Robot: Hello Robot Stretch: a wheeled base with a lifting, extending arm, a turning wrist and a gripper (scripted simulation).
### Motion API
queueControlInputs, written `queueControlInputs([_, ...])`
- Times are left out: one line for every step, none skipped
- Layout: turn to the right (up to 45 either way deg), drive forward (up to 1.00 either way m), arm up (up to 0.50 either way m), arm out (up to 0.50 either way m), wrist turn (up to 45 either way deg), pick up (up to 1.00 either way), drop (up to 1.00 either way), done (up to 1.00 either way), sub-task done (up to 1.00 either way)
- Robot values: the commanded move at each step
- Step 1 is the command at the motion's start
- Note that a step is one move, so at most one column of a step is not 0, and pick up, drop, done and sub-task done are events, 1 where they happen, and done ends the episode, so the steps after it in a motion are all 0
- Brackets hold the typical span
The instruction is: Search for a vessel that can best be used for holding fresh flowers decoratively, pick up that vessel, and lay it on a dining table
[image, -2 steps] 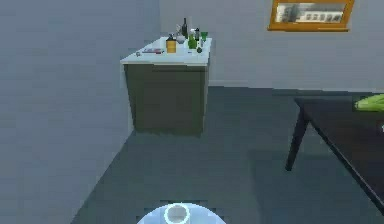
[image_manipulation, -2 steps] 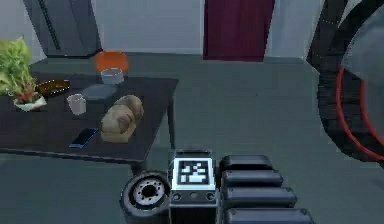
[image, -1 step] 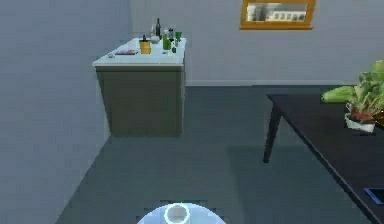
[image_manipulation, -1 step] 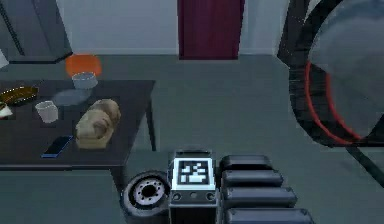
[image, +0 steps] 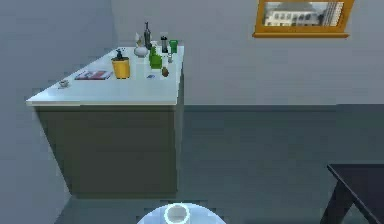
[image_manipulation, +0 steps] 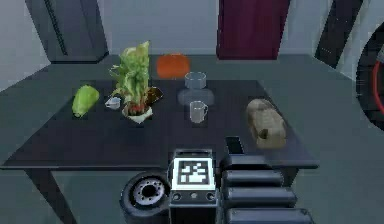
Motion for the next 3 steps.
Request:
queueControlInputs([-45.0, 0.00, 0.00, 0.00, 0.0, 0.00, 0.00, 0.00, 0.00])
queueControlInputs([-45.0, 0.00, 0.00, 0.00, 0.0, 0.00, 0.00, 0.00, 0.00])
queueControlInputs([45.0, 0.00, 0.00, 0.00, 0.0, 0.00, 0.00, 0.00, 0.00])
